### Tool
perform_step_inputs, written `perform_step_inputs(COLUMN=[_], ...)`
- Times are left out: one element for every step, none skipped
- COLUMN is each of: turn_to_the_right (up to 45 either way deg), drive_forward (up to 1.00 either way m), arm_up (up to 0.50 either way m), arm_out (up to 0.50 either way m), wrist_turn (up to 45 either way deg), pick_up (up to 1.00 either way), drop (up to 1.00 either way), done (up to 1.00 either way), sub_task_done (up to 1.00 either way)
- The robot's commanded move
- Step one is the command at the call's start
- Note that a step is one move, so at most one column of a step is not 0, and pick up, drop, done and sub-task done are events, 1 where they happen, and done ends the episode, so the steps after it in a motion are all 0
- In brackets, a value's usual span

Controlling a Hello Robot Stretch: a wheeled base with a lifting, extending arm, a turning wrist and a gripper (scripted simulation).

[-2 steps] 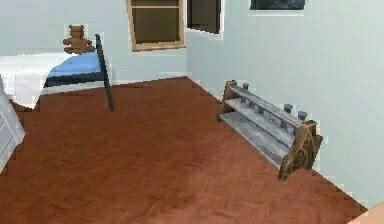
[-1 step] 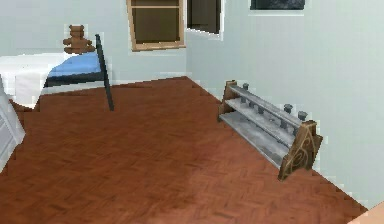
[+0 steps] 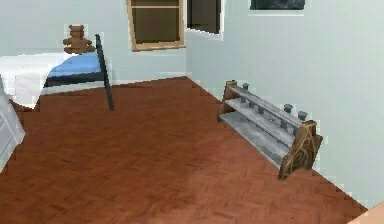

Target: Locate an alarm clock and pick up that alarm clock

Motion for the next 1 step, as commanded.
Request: perform_step_inputs(turn_to_the_right=[0.0], drive_forward=[0.0], arm_up=[0.0], arm_out=[0.0], wrist_turn=[0.0], pick_up=[0.0], drop=[0.0], done=[1.0], sub_task_done=[0.0])
